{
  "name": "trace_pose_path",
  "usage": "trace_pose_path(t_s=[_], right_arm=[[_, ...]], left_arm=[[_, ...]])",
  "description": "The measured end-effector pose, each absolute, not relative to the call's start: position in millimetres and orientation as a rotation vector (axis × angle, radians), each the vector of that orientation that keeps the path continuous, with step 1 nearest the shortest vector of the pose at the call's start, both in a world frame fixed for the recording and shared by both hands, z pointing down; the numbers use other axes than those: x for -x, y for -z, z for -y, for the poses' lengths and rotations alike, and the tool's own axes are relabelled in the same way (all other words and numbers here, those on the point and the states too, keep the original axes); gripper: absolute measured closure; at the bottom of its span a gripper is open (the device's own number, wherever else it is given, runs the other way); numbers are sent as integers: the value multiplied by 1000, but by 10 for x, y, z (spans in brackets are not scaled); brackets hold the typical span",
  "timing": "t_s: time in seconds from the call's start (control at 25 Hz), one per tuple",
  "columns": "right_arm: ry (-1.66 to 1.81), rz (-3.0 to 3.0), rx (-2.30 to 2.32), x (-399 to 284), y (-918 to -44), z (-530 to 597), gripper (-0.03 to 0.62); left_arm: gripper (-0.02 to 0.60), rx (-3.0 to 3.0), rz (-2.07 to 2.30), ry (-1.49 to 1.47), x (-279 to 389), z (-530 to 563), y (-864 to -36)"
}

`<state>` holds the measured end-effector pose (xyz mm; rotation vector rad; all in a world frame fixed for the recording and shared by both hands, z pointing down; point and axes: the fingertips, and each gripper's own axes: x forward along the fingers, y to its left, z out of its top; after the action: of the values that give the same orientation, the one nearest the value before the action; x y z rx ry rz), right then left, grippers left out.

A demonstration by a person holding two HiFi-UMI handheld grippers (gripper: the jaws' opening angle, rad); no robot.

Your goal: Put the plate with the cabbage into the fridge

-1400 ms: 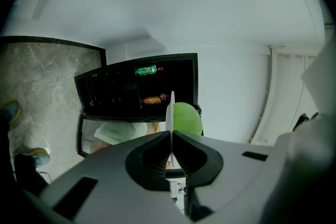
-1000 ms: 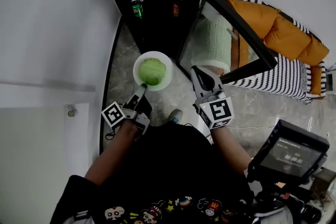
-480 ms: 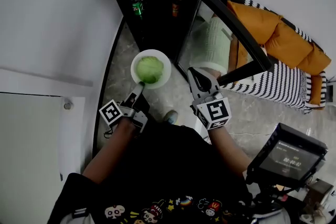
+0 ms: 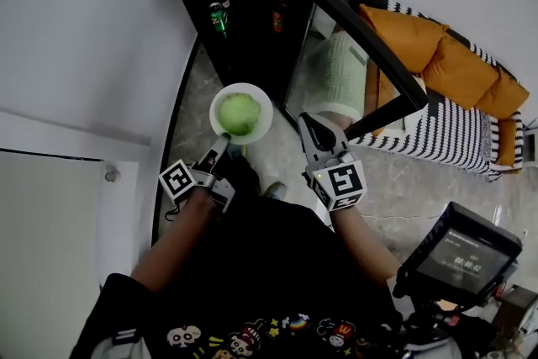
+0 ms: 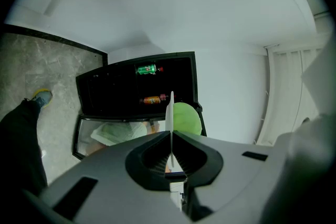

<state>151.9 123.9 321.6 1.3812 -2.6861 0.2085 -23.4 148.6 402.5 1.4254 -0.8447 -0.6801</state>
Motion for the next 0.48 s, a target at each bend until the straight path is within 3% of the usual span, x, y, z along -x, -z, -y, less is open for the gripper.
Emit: trace_pose_path(t_s=[0.48], right_arm=[[-177, 2669, -1387, -1460, -3215, -1248, 588]], left_arm=[[572, -1453, 834, 661, 306, -1299, -4075]])
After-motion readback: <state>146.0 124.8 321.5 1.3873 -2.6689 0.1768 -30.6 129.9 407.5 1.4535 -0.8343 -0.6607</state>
